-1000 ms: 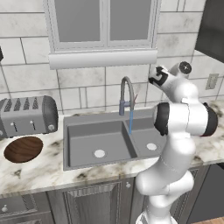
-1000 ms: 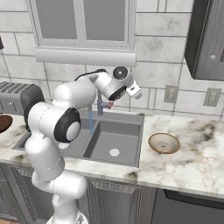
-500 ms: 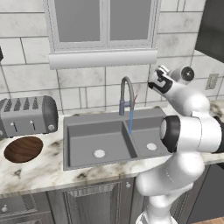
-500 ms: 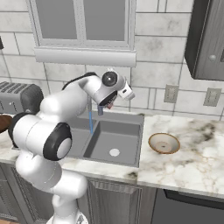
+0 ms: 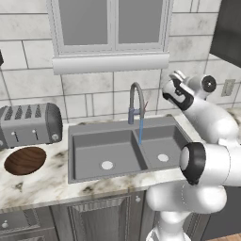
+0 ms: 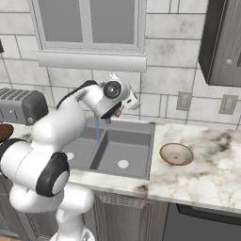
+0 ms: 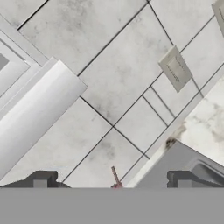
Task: Rinse each bowl for a few seconds and place them down in the sink or on the counter.
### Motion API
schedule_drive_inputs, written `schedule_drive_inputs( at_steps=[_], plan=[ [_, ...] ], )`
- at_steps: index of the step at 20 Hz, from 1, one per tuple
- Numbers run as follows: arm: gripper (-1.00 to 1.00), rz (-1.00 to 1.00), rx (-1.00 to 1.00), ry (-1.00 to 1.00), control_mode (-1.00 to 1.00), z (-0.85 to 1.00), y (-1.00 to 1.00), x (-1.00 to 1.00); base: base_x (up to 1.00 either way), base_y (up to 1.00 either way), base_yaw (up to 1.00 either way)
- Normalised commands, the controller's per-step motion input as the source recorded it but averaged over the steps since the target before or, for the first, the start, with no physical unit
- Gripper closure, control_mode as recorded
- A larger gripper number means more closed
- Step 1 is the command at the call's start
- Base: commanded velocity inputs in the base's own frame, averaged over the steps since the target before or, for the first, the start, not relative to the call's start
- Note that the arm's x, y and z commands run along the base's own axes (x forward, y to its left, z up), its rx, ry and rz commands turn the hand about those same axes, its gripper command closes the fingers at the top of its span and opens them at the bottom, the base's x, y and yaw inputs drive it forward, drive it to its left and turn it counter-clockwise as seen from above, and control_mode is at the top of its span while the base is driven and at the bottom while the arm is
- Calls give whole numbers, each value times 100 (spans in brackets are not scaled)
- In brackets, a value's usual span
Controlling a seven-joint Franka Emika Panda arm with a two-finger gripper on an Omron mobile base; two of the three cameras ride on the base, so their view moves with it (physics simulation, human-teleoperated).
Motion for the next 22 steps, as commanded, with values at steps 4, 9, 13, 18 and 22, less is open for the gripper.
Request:
schedule_drive_inputs(
  at_steps=[4, 9, 13, 18, 22],
  plan=[
    [-100, 4, 5, 0, -100, 51, 3, -39, 0, 0, 0],
    [-100, 4, 5, 4, -100, 46, 8, -36, 0, 0, 0],
    [-100, 4, 5, 6, -100, 34, 17, -35, 0, 0, 0],
    [-100, 4, 6, 7, -100, 31, 19, -33, 0, 0, 0],
    [-100, 3, 8, 6, -100, 16, 19, -34, 0, 0, 0]
  ],
)
